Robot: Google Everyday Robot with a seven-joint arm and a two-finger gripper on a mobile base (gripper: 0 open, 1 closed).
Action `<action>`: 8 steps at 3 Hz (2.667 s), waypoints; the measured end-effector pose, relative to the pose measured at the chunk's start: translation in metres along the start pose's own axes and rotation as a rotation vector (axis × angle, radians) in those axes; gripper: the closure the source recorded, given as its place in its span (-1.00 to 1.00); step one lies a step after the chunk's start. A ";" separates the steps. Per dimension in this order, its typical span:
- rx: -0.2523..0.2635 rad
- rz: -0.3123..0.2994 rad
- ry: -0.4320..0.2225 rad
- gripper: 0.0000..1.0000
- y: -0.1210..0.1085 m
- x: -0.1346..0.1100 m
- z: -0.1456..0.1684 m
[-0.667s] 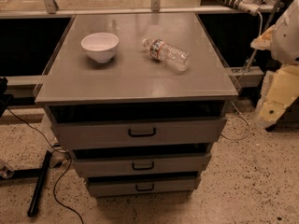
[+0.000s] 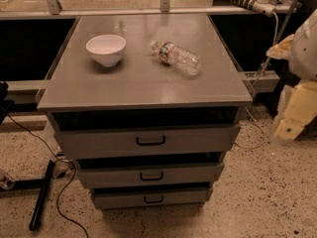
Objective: Open bottom drawer
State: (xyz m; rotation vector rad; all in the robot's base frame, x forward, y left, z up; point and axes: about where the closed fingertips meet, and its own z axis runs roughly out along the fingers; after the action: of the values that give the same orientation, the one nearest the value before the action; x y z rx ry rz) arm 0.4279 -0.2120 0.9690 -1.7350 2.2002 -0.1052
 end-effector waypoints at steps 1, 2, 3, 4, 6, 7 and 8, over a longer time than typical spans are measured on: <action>0.019 -0.058 -0.046 -1.00 0.028 -0.004 0.019; 0.021 -0.112 -0.103 -1.00 0.055 0.004 0.065; 0.028 -0.182 -0.174 -1.00 0.067 0.009 0.116; 0.027 -0.184 -0.173 -1.00 0.068 0.009 0.117; -0.066 -0.198 -0.237 -1.00 0.086 0.021 0.192; -0.099 -0.219 -0.257 -1.00 0.095 0.031 0.235; -0.110 -0.224 -0.261 -1.00 0.105 0.046 0.275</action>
Offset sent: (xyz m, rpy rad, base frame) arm -0.0451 0.0252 -0.1469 0.1054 -0.0982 0.2140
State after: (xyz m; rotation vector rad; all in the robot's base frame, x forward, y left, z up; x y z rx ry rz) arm 0.4045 -0.1884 0.6732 -1.9287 1.8541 0.1826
